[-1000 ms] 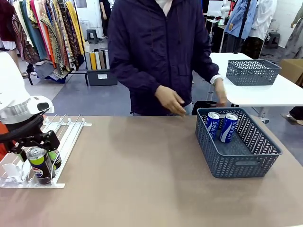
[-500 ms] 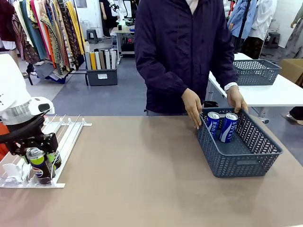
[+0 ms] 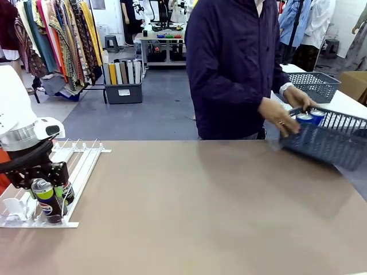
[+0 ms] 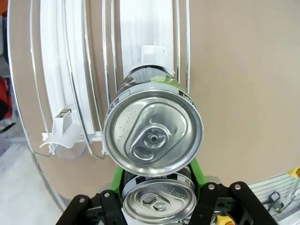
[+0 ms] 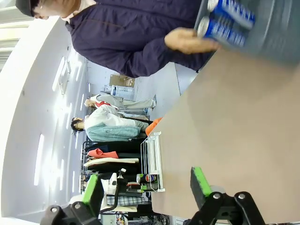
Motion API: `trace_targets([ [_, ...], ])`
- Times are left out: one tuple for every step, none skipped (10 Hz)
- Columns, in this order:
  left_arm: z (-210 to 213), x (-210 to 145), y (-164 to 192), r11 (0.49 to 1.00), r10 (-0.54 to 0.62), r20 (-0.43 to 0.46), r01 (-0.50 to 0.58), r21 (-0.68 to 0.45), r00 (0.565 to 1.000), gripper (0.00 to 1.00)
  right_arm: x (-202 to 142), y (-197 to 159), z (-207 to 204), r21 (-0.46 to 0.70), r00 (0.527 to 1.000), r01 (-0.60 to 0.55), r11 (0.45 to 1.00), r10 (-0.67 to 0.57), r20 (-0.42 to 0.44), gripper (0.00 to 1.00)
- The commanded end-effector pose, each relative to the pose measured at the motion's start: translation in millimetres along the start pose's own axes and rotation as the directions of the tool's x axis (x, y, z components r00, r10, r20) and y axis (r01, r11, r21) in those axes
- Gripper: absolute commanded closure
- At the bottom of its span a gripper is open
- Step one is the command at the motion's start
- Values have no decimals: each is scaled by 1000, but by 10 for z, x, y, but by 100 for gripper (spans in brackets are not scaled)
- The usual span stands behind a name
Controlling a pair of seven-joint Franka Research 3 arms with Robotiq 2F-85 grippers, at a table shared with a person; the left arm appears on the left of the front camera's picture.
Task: Retrieve and store the cans from the dispenser.
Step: Pick up one can from the Automatic Can Dispenser and place it in the middle of the table.
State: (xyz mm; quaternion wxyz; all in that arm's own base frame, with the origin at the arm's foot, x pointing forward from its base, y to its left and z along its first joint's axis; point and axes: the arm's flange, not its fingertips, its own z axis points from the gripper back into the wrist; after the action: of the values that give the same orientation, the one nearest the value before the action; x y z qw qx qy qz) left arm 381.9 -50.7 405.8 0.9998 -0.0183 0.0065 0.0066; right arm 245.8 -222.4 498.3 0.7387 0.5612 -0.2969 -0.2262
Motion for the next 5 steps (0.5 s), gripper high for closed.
trace_targets([
  [270, -49, 31, 999, 19, 68, -22, 45, 997, 100, 17, 8, -24, 31, 1000, -24, 999, 24, 13, 0],
  [555, -91, 24, 997, -18, 89, 12, 74, 996, 100, 17, 8, -24, 31, 1000, -24, 999, 24, 13, 0],
  [961, -210, -13, 988, -154, 106, 151, 36, 982, 100, 17, 8, -24, 31, 1000, -24, 999, 24, 13, 0],
  [1257, -318, -41, 984, -178, 153, 172, 52, 972, 100, 17, 8, -24, 31, 1000, -24, 999, 24, 13, 0],
  [1544, -449, -81, 974, -226, 185, 216, 74, 956, 100, 17, 8, -24, 31, 1000, -24, 999, 24, 13, 0],
])
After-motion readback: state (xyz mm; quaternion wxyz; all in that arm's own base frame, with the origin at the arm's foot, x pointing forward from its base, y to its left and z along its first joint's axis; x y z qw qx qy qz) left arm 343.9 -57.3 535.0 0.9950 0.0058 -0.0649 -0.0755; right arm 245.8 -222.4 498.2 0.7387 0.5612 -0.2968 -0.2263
